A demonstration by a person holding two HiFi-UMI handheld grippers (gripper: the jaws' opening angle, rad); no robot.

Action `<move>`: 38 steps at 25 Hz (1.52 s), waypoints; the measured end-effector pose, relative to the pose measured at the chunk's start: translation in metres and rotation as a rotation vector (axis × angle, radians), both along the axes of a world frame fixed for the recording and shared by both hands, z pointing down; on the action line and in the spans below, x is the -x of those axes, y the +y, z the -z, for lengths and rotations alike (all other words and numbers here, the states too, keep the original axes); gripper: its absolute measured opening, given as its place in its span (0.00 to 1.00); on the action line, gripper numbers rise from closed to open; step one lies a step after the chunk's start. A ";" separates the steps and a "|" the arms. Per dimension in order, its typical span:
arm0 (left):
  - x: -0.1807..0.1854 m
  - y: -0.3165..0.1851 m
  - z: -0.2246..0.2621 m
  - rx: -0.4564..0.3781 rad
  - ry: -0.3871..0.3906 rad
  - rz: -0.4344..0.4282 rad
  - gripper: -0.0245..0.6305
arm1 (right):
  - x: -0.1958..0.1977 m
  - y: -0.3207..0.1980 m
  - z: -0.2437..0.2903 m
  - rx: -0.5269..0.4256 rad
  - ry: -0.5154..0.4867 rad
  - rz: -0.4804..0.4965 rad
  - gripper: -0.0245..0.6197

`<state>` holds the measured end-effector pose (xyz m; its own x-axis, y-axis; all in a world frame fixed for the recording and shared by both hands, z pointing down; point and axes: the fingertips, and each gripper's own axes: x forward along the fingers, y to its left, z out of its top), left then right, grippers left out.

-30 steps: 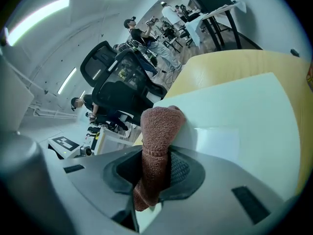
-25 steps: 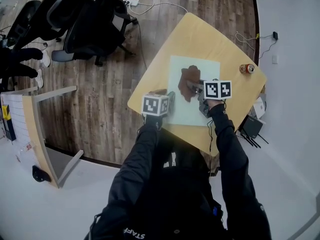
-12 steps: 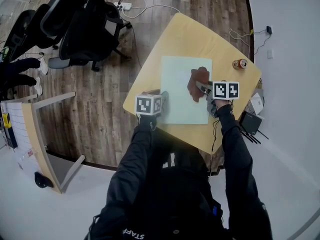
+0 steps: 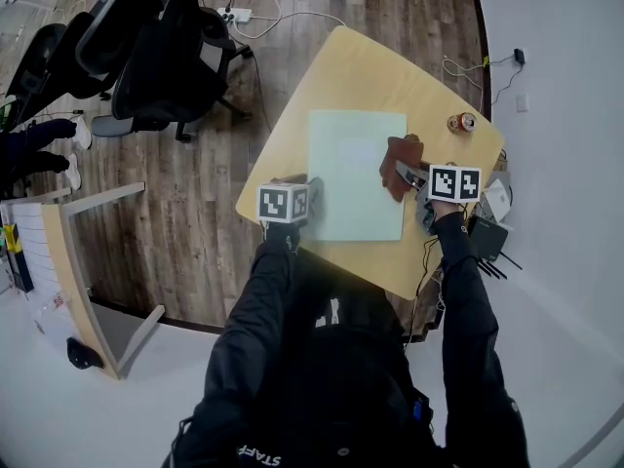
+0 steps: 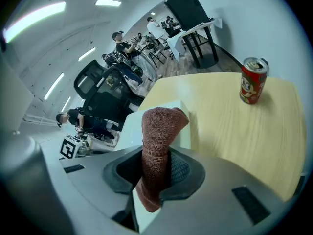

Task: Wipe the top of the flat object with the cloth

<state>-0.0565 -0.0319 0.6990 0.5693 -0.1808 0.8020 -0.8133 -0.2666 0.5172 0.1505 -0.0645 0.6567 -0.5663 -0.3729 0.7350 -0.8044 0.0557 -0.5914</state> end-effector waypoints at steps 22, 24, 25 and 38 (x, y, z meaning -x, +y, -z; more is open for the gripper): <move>0.002 0.000 -0.001 0.026 0.043 -0.014 0.27 | 0.163 0.022 -0.025 0.124 -0.226 0.151 0.20; 0.002 0.000 -0.001 0.026 0.041 -0.016 0.27 | 0.154 0.024 -0.025 0.126 -0.218 0.140 0.20; 0.002 0.000 -0.001 0.026 0.039 -0.018 0.27 | 0.149 0.026 -0.025 0.125 -0.210 0.137 0.20; 0.002 0.000 -0.002 0.031 0.025 -0.032 0.27 | 0.073 0.037 -0.024 0.122 -0.116 0.072 0.21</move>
<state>-0.0582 -0.0319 0.7012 0.5941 -0.1374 0.7926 -0.7914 -0.2761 0.5453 0.0771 -0.0276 0.6809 -0.6723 -0.2401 0.7003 -0.7266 0.0330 -0.6862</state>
